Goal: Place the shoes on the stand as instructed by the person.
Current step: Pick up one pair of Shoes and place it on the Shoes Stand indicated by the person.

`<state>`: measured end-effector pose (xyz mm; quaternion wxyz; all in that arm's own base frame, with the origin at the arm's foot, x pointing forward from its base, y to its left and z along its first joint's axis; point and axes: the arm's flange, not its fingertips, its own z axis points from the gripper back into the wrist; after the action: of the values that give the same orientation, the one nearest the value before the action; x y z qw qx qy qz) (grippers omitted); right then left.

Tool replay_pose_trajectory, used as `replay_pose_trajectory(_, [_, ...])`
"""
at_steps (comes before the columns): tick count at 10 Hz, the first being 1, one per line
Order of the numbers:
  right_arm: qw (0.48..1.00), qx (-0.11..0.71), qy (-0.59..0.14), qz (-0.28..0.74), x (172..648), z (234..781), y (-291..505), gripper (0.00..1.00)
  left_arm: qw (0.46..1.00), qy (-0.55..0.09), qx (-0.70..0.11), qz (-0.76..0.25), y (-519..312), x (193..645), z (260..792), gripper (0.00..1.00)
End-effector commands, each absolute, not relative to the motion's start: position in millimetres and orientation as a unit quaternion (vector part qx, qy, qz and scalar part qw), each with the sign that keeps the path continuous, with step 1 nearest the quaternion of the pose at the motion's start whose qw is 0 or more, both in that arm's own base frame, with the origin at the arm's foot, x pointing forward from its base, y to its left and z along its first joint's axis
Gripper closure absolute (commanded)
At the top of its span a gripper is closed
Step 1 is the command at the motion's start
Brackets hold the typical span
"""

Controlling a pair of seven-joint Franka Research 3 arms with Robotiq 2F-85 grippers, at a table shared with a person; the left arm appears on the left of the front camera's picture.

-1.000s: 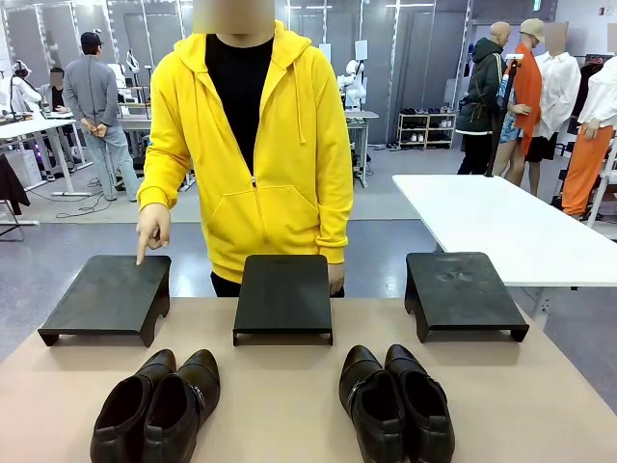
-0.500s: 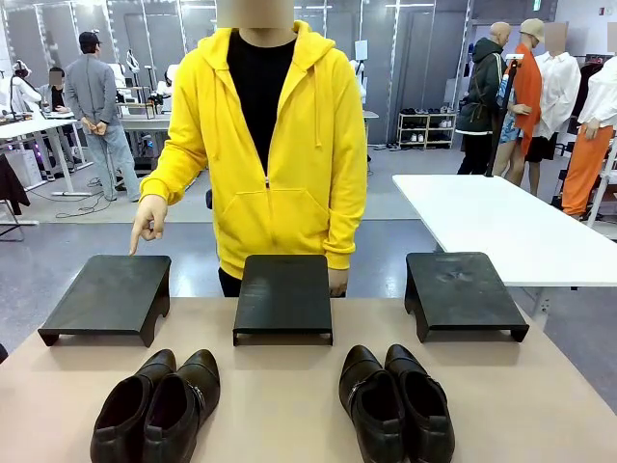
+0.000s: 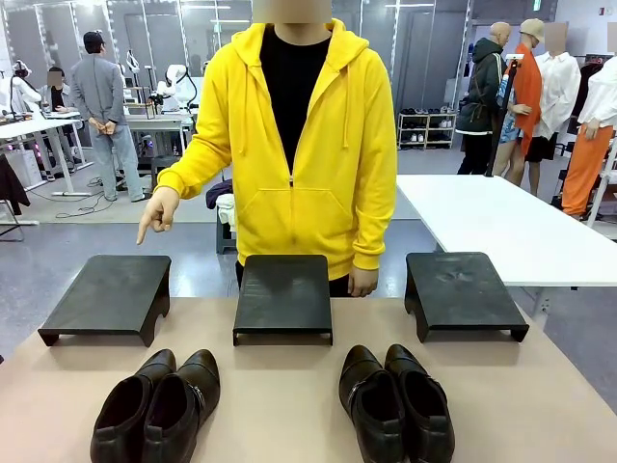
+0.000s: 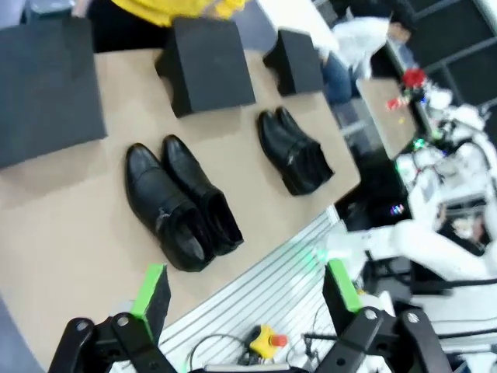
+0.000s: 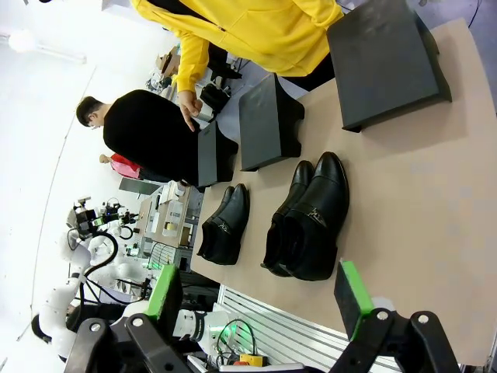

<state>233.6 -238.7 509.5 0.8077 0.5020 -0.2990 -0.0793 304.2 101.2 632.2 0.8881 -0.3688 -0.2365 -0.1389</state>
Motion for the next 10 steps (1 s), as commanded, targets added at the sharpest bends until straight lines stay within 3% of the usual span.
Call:
replay_pose_trajectory(1, [0.806, 0.504, -0.3, -0.076, 233, 512, -241, 0.0, 0.917, -0.187, -0.295, -0.195, 53, 325, 646, 0.0])
replay_pose_trajectory(4, [0.806, 0.504, -0.3, -0.076, 233, 512, -241, 0.0, 0.946, -0.15, -0.162, -0.239, -47, 333, 639, 0.0])
replay_pose_trajectory(7, [0.806, 0.504, -0.3, -0.076, 233, 512, -241, 0.0, 0.969, -0.134, -0.078, -0.191, -106, 324, 602, 0.0])
replay_pose_trajectory(10, [0.806, 0.504, -0.3, -0.076, 233, 512, -241, 0.0, 0.98, -0.121, -0.08, -0.137, -136, 321, 556, 0.0])
